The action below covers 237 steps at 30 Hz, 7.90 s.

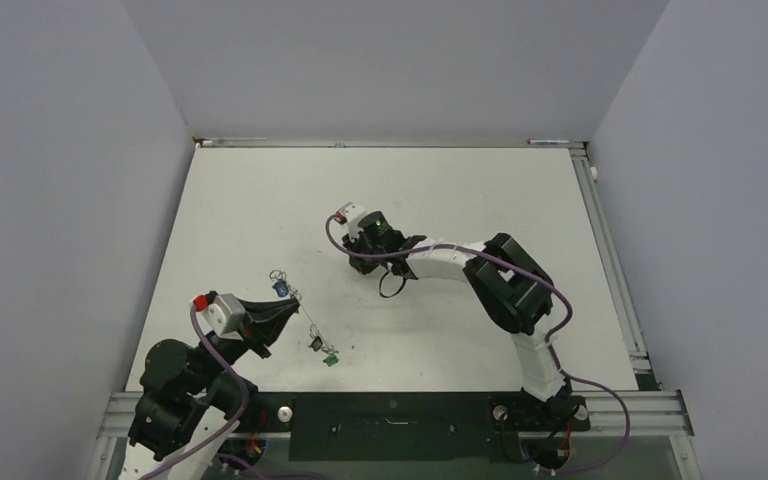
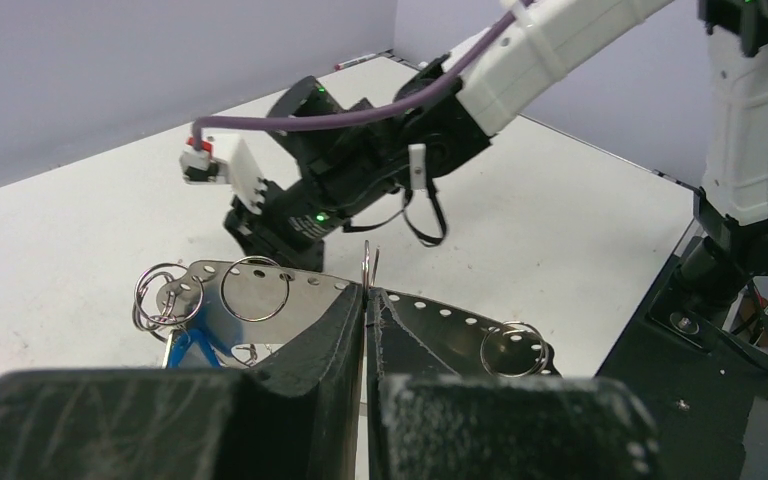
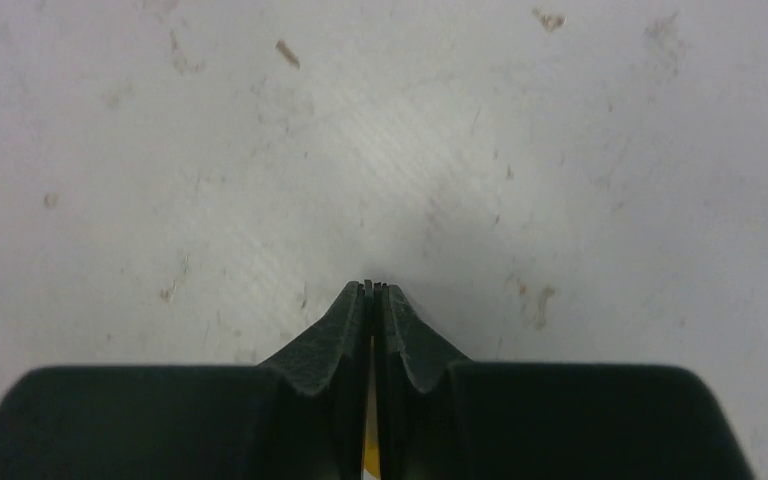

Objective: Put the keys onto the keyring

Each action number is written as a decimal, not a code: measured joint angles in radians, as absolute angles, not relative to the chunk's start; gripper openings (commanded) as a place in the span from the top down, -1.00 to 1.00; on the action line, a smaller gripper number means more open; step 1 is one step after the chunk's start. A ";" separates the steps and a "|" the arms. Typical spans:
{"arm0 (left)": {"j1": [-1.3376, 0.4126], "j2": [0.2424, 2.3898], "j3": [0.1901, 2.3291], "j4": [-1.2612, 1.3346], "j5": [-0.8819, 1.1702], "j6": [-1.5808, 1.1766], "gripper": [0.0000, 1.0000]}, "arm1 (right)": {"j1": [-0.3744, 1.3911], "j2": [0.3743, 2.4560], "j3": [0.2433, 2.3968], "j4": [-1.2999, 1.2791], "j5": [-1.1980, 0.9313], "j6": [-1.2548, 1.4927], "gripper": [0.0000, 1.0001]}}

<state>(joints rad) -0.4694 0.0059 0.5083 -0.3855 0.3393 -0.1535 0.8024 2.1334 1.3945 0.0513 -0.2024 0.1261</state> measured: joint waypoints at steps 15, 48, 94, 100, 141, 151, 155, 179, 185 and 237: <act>-0.469 0.006 0.508 -0.385 0.353 -0.154 1.00 | 1.034 1.741 0.921 0.088 0.080 0.216 -0.06; -0.463 0.006 0.508 -0.385 0.357 -0.154 1.00 | 1.229 1.740 0.910 -0.048 0.274 0.190 0.30; -0.462 0.006 0.508 -0.386 0.356 -0.154 1.00 | 1.238 1.477 0.783 0.028 0.307 0.112 0.90; -0.462 0.006 0.508 -0.386 0.356 -0.154 1.00 | 1.217 1.353 0.751 0.019 0.242 0.084 0.90; -0.460 0.006 0.508 -0.384 0.428 -0.154 1.00 | 1.213 1.080 0.868 -0.159 -0.271 -0.149 0.90; -0.455 0.006 0.508 -0.380 0.442 -0.154 1.00 | 1.242 1.271 1.131 -0.220 -0.176 -0.288 0.90; -0.454 0.006 0.508 -0.378 0.446 -0.154 1.00 | 1.303 1.334 1.156 -0.221 -0.064 -0.359 0.90; -0.450 0.006 0.508 -0.378 0.449 -0.154 1.00 | 1.527 1.382 1.158 -0.098 0.347 -0.584 0.90; -0.450 0.006 0.508 -0.378 0.449 -0.154 1.00 | 1.533 1.386 1.168 -0.072 0.387 -0.616 0.90; -0.450 0.006 0.508 -0.379 0.450 -0.154 1.00 | 1.559 1.435 1.208 -0.046 0.431 -0.670 0.90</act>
<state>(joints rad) -0.4500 0.0059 0.5083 -0.3786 0.4496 -0.1539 1.5589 1.4345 1.2083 -0.0463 0.4309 -0.6704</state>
